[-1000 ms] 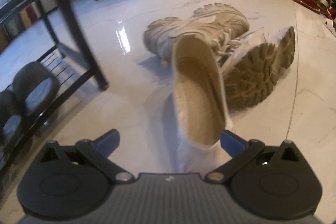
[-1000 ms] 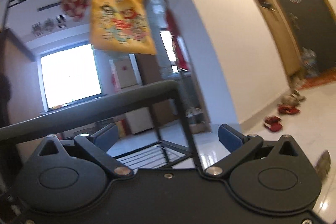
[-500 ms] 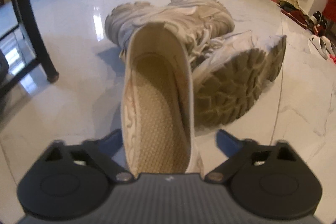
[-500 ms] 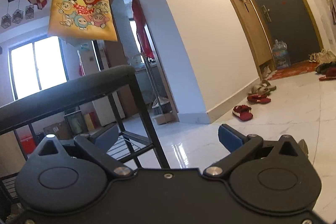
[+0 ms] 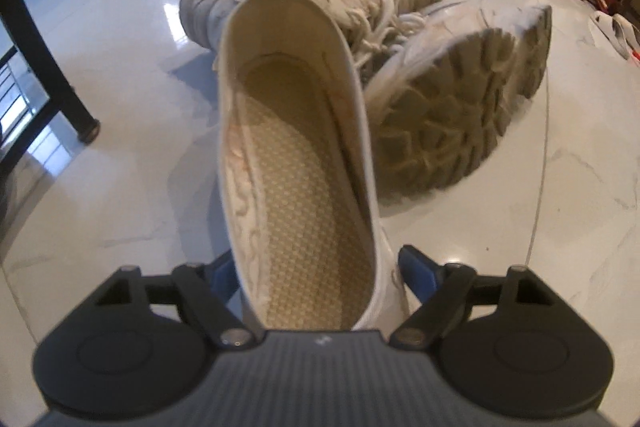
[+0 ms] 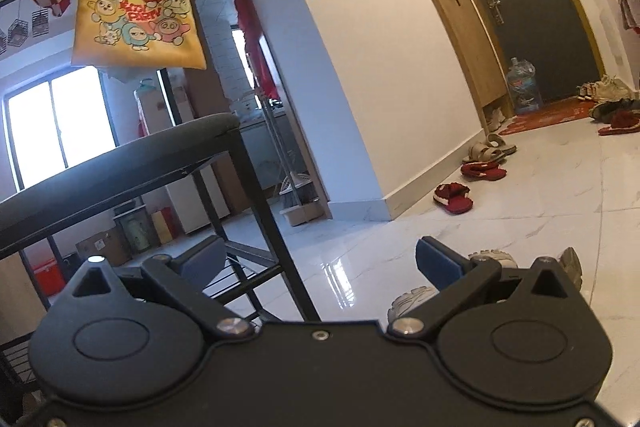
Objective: Organize scattered shoes
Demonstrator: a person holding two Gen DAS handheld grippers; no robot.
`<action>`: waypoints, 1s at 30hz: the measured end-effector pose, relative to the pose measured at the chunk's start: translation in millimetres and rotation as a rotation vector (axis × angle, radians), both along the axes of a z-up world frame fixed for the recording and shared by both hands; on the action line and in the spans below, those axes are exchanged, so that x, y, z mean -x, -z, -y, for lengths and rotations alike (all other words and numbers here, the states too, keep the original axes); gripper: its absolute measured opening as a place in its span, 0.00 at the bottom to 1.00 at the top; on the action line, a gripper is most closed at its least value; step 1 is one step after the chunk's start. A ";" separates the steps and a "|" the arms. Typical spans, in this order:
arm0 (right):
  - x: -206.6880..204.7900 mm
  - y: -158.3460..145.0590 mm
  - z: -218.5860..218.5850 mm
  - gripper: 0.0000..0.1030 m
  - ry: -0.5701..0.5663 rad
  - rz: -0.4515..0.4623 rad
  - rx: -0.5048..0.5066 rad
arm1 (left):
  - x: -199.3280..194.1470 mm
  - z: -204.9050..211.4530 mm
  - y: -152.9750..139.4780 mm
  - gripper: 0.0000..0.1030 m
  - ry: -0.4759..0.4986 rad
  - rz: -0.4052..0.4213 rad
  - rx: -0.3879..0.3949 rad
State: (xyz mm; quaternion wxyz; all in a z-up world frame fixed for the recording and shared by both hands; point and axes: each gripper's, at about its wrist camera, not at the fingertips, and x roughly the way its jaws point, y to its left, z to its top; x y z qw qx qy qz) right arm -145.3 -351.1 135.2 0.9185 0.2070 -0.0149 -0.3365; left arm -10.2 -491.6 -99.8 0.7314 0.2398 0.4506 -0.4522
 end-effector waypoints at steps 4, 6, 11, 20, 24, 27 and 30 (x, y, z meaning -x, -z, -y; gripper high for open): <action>-3.5 4.0 2.7 1.00 -0.025 -0.012 -0.030 | -2.7 -8.9 -0.9 0.71 -0.005 -0.012 0.032; -5.2 5.7 4.1 1.00 -0.034 -0.017 -0.045 | -3.2 -16.4 -1.8 0.70 -0.019 -0.016 0.044; -6.5 9.7 6.8 1.00 -0.039 -0.022 -0.072 | -9.2 -39.1 -7.0 0.64 -0.101 -0.054 0.093; -8.6 12.5 10.1 1.00 -0.022 -0.026 -0.104 | -19.8 -123.5 -39.2 0.60 -0.295 0.000 0.135; -10.1 13.3 12.1 1.00 -0.005 -0.033 -0.112 | -29.2 -185.7 -54.4 0.60 -0.460 0.031 0.145; -11.8 14.4 16.3 1.00 0.012 -0.039 -0.138 | -29.2 -236.9 -64.7 0.60 -0.585 0.090 0.129; -13.1 17.1 17.6 1.00 0.019 -0.043 -0.173 | -23.7 -283.9 -71.0 0.60 -0.672 0.171 0.096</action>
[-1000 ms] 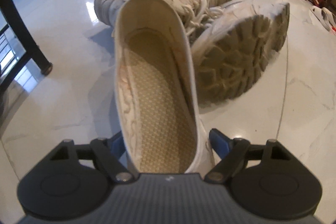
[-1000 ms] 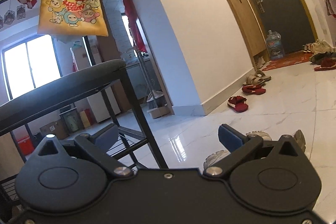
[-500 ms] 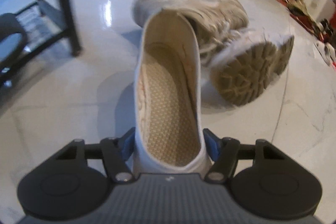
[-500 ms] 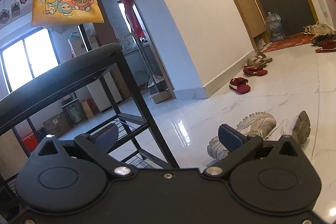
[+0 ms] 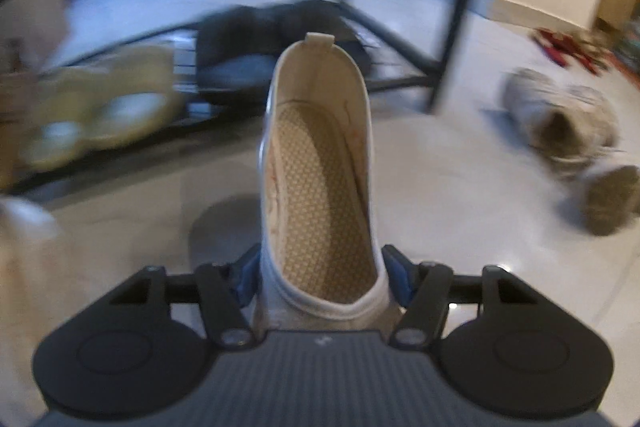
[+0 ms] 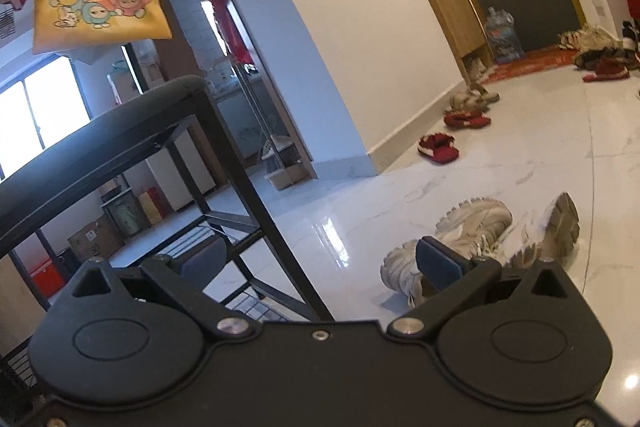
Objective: Organize scattered shoes
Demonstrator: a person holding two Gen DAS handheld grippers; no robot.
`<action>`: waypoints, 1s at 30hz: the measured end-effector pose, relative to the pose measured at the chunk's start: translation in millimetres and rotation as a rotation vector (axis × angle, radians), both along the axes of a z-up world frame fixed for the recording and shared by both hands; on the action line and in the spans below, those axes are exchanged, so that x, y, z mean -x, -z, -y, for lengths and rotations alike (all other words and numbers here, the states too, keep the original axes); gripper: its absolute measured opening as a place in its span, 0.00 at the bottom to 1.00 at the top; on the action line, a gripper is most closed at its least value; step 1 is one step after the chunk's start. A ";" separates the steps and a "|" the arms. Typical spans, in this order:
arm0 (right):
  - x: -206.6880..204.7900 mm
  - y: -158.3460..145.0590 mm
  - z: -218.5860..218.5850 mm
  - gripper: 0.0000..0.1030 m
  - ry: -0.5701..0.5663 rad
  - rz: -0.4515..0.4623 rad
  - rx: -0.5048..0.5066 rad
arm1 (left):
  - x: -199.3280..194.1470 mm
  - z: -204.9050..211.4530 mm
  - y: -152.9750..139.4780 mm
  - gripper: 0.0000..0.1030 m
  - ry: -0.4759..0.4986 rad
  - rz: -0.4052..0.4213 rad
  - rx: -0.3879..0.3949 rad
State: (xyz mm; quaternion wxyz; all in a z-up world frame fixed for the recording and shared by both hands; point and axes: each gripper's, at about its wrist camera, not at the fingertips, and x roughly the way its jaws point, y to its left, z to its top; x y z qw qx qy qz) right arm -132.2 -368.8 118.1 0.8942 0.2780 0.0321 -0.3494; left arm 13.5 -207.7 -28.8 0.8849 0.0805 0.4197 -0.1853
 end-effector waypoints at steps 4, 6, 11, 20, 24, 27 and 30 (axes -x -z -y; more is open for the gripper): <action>-4.6 2.9 -5.3 1.00 -0.012 -0.019 -0.022 | 5.4 -53.7 5.9 0.60 -0.114 0.000 -0.038; -7.9 3.4 -10.9 1.00 -0.044 -0.023 -0.021 | 9.3 -74.1 12.5 0.60 -0.157 -0.002 -0.062; -21.6 6.4 -30.3 1.00 -0.104 -0.087 0.051 | 13.7 -108.6 32.8 0.60 -0.243 -0.027 -0.065; -35.7 4.1 -51.7 1.00 -0.148 -0.162 0.133 | -2.1 -109.2 43.5 0.60 -0.310 -0.076 0.030; -43.4 7.6 -53.2 1.00 -0.152 -0.196 0.135 | -6.5 -112.4 51.6 0.60 -0.337 -0.089 0.058; -49.1 10.4 -54.5 1.00 -0.163 -0.218 0.120 | -6.0 -114.9 52.2 0.60 -0.331 -0.083 0.062; -52.5 12.9 -57.3 1.00 -0.182 -0.230 0.114 | -11.4 -116.4 50.9 0.58 -0.335 -0.086 0.070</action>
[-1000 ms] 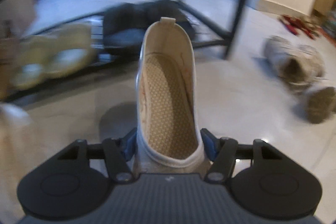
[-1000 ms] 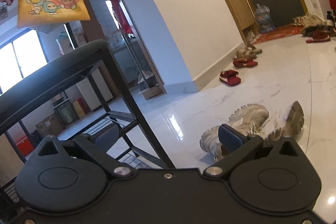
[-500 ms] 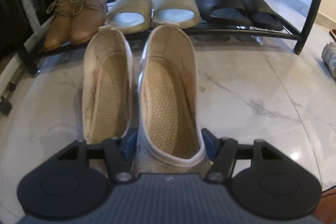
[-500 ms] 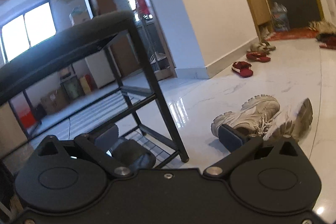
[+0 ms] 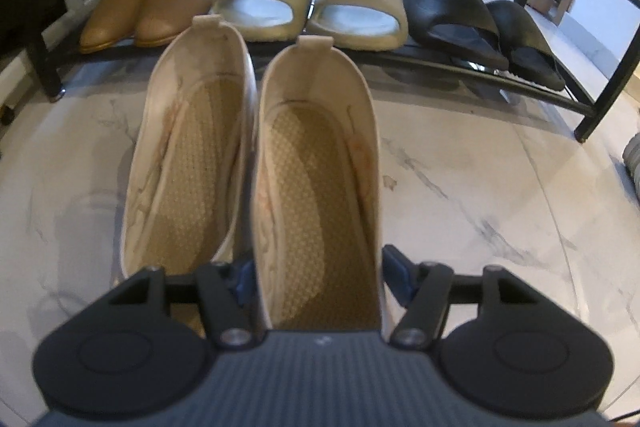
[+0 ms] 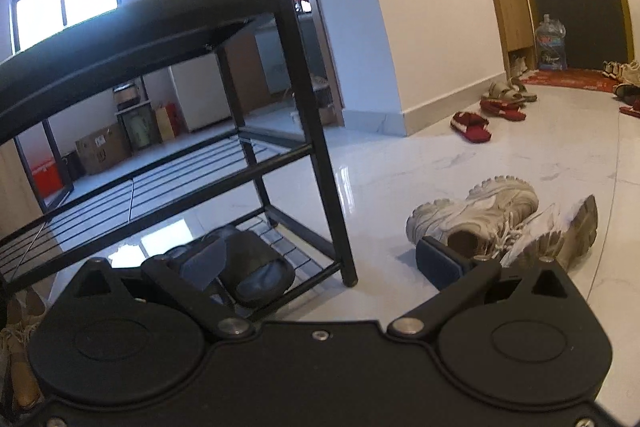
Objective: Organize scattered shoes
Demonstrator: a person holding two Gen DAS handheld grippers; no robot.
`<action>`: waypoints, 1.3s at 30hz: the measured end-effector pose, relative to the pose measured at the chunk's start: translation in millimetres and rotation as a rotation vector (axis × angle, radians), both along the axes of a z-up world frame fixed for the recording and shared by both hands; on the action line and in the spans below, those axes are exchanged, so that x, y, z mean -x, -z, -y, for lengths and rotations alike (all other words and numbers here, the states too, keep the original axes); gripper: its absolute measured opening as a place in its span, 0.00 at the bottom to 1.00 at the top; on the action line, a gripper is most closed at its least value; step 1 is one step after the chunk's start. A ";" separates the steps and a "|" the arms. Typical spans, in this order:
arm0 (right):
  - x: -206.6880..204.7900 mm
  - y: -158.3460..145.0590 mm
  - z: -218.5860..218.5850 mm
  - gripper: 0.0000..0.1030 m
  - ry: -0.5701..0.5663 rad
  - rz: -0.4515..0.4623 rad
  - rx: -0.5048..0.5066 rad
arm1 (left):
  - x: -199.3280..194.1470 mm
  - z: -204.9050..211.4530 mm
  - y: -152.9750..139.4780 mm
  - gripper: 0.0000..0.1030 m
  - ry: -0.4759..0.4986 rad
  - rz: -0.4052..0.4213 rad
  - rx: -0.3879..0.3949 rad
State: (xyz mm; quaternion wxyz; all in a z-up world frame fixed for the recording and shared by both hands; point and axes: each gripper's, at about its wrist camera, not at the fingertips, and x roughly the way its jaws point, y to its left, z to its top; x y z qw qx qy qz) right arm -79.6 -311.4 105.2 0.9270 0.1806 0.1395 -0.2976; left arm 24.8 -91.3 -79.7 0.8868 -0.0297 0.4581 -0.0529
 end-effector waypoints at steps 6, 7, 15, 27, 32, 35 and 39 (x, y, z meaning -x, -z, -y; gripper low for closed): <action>-3.9 2.2 -2.7 1.00 -0.010 -0.014 0.006 | -17.6 0.3 -2.3 0.58 0.005 -0.001 -0.017; -4.5 2.9 -2.0 1.00 -0.008 -0.017 0.000 | -18.2 -0.1 -2.3 0.59 0.005 -0.003 -0.016; -8.2 7.9 3.5 1.00 -0.015 -0.029 -0.039 | 8.6 6.0 -27.6 0.97 0.169 -0.092 -0.031; -35.1 38.8 -12.7 1.00 -0.445 -0.092 -0.244 | 34.2 -116.4 -137.8 0.99 -0.094 0.082 0.028; -46.4 61.0 -43.9 1.00 -0.663 -0.180 -0.340 | 36.8 -157.4 -145.7 0.99 -0.187 0.031 0.027; -46.9 68.2 -54.7 1.00 -0.704 -0.205 -0.382 | 43.8 -171.5 -147.3 0.99 -0.138 0.000 0.055; -52.3 78.9 -66.5 1.00 -0.726 -0.271 -0.477 | 54.5 -182.3 -142.6 0.99 -0.195 0.074 -0.037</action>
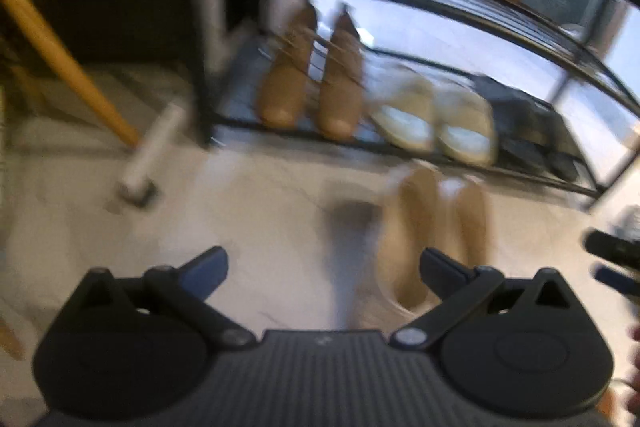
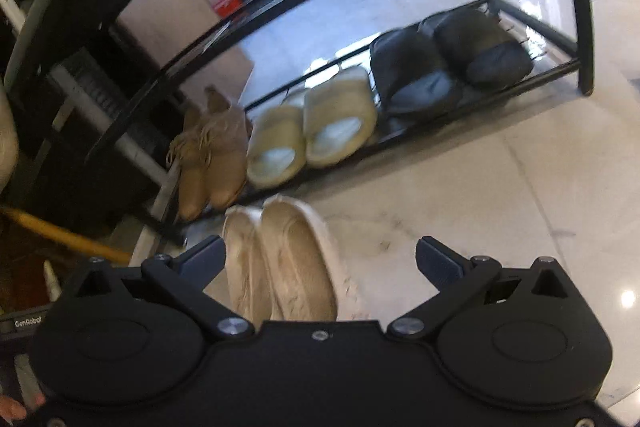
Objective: Organize scattered shoes
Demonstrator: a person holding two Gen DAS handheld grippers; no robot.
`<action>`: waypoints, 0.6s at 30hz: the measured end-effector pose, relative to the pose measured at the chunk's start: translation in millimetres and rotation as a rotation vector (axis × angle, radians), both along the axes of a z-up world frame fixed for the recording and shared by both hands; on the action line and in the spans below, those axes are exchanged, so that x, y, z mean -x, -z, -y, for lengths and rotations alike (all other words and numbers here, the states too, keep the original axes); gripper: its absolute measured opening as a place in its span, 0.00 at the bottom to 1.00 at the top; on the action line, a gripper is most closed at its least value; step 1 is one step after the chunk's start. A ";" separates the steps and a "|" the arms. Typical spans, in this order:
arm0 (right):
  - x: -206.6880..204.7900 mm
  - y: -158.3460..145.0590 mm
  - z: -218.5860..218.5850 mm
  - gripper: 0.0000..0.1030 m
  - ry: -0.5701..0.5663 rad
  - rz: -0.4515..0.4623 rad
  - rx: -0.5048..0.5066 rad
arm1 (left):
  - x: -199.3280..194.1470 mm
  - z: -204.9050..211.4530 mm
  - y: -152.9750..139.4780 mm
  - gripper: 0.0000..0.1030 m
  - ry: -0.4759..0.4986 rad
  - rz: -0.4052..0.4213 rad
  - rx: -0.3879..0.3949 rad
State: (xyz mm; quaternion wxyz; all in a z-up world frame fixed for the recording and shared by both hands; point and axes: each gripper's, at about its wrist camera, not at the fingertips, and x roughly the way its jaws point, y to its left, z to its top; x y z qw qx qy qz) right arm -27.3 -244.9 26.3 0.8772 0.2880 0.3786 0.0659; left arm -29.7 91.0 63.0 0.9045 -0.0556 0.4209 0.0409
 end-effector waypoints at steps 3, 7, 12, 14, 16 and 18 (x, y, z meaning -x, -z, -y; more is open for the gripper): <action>-4.7 14.0 -0.9 1.00 0.044 -0.084 -0.088 | -11.8 -11.9 12.4 0.99 -0.117 -0.078 0.085; -5.5 14.3 -16.7 1.00 0.001 -0.020 0.044 | -21.4 -22.2 30.2 0.99 -0.148 -0.204 0.185; -7.0 5.5 -40.8 1.00 -0.081 0.061 0.138 | -17.9 -27.3 38.2 0.99 -0.181 -0.251 0.275; -9.3 2.3 -57.7 0.97 -0.176 0.119 0.172 | -19.5 -21.2 36.8 0.99 -0.162 -0.239 0.252; -16.4 3.6 -79.8 0.91 -0.256 0.155 0.241 | -19.8 -16.8 34.6 0.99 -0.141 -0.231 0.236; -24.0 9.5 -97.0 0.83 -0.310 0.175 0.287 | -20.0 -14.3 33.6 0.99 -0.128 -0.230 0.234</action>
